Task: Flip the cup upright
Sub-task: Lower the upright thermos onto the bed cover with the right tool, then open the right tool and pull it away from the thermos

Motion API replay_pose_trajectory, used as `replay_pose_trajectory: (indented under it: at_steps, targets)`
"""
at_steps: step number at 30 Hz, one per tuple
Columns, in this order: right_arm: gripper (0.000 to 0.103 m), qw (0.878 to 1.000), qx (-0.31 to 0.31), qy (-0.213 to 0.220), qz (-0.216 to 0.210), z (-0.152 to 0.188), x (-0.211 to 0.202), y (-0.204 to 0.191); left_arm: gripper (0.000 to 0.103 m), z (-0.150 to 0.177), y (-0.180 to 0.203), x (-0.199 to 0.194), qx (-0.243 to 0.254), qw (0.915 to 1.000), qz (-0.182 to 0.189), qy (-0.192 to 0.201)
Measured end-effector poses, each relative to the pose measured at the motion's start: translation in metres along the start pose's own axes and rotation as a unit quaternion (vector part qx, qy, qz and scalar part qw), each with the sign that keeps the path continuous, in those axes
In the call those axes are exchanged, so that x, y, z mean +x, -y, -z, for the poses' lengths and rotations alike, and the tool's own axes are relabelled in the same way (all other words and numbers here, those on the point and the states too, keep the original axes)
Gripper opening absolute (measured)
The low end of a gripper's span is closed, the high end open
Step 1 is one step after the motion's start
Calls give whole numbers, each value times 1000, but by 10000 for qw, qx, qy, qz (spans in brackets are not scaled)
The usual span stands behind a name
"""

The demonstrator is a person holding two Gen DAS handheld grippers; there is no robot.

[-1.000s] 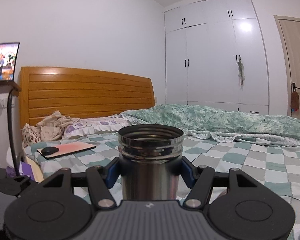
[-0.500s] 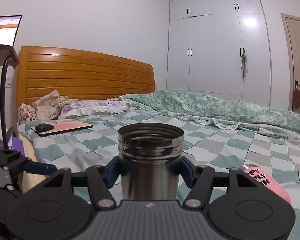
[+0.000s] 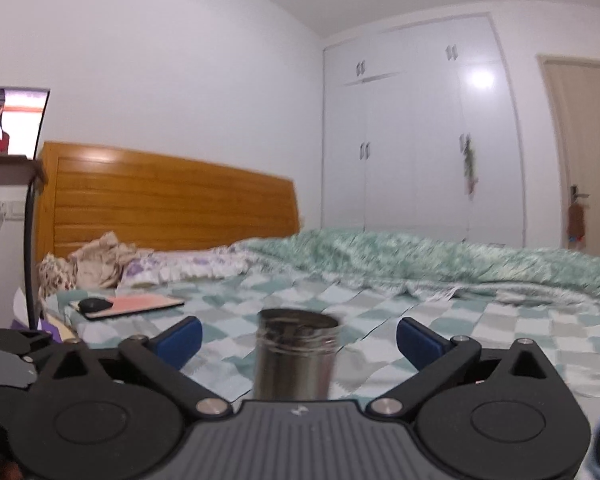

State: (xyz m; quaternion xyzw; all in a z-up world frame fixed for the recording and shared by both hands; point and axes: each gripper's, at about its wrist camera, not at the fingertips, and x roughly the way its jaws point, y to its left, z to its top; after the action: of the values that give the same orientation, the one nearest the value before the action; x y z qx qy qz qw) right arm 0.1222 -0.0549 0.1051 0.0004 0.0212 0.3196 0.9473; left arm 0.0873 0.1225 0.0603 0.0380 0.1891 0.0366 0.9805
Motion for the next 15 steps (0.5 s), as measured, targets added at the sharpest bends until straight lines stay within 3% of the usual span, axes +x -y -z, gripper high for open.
replay_pose_trajectory:
  at_steps: [9, 15]
  targets:
    - [103, 9947, -60, 34, 1030, 21, -113, 42, 103, 7, 65, -32, -97, 9975, 619, 316]
    - [103, 9824, -126, -62, 1862, 54, -168, 63, 103, 29, 107, -41, -197, 9959, 708, 523]
